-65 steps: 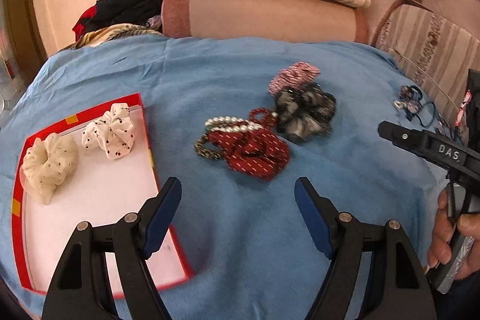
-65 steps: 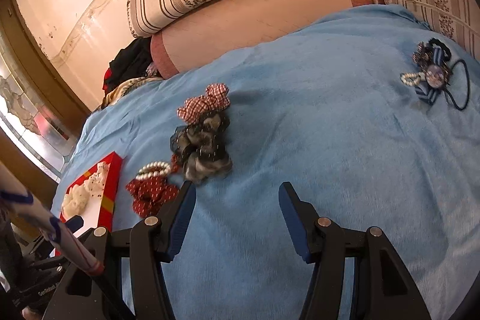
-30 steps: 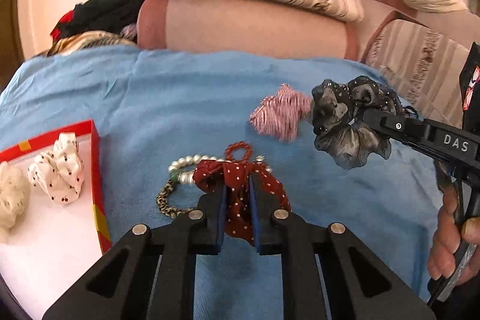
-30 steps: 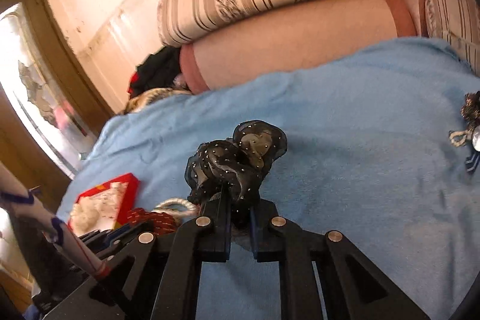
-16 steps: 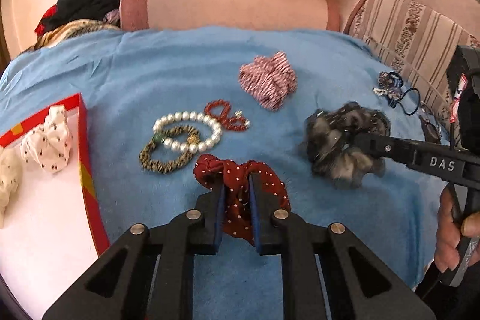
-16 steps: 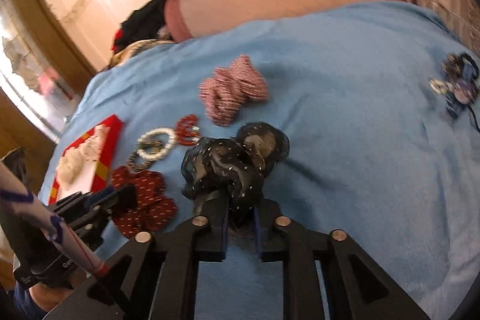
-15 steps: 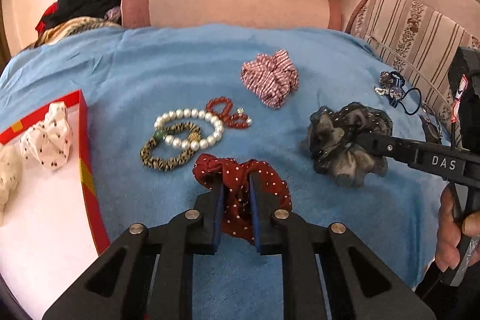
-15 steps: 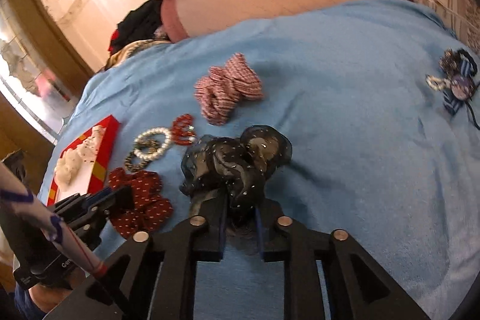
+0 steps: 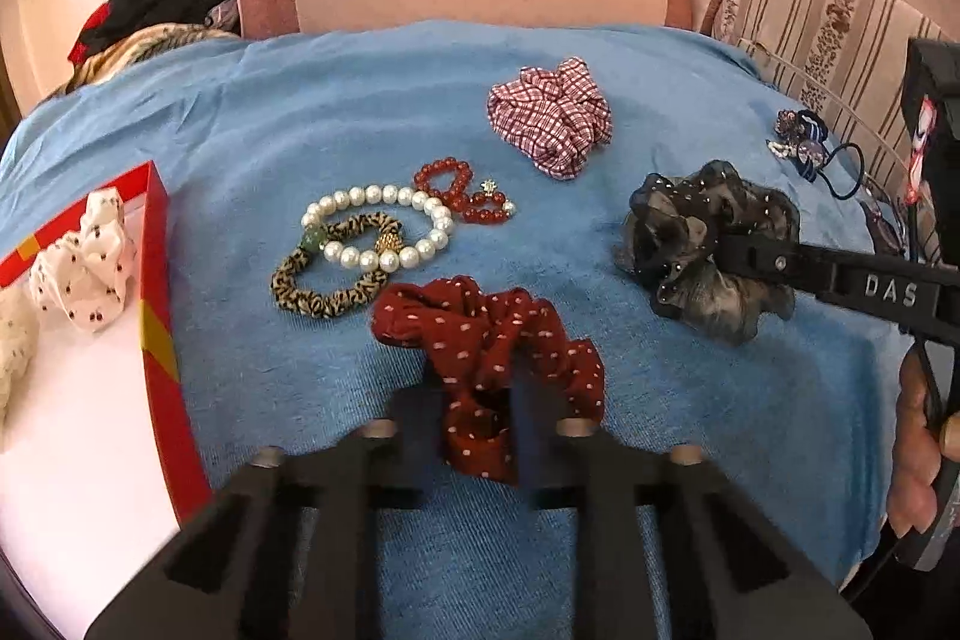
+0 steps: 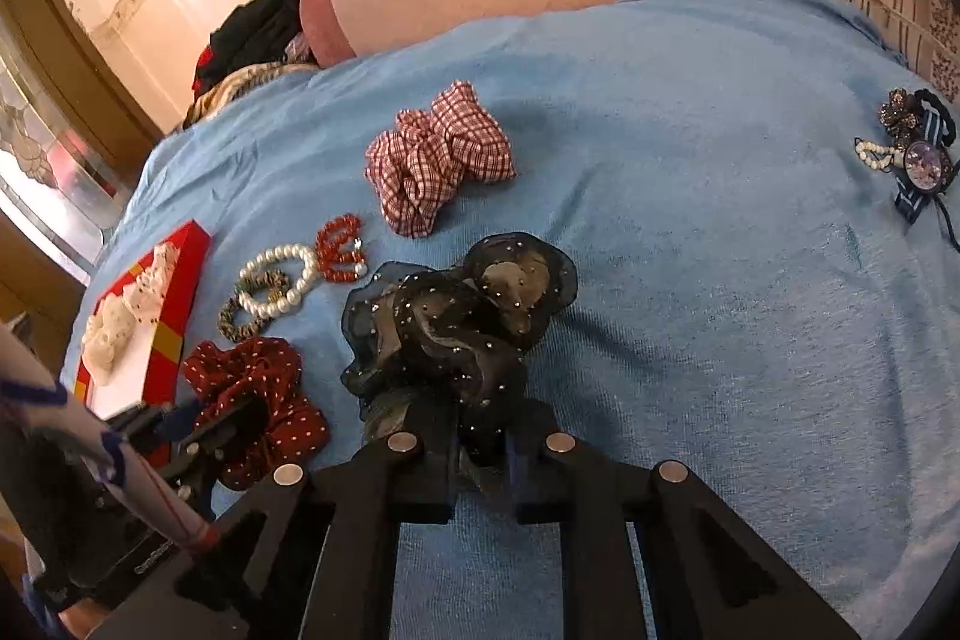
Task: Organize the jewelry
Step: 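Carry both held scrunchies over the red-rimmed white box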
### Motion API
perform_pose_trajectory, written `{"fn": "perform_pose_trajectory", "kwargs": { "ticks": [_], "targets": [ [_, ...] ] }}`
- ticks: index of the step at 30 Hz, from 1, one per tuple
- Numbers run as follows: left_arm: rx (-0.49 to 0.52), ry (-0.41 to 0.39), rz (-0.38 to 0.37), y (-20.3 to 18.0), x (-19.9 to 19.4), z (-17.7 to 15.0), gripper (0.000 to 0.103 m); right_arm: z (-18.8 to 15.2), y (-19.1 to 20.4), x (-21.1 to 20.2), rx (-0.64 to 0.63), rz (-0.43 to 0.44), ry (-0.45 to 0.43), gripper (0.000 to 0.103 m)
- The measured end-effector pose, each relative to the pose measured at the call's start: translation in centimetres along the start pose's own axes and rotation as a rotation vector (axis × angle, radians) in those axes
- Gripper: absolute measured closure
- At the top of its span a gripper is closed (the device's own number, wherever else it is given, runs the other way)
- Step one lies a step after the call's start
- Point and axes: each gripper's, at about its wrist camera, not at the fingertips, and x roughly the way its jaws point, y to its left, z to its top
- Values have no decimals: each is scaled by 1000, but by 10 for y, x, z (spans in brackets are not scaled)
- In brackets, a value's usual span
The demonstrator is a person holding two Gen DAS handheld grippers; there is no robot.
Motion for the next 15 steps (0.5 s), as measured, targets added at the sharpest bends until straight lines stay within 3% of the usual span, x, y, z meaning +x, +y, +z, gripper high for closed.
{"fn": "perform_pose_trajectory", "kwargs": {
  "ticks": [10, 15],
  "targets": [
    [22, -124, 27, -2, -26, 9, 89, 5, 10, -35, -38, 21, -155, 92],
    [12, -131, 34, 1, -28, 11, 89, 4, 17, -43, -61, 26, -184, 92]
  ]
}}
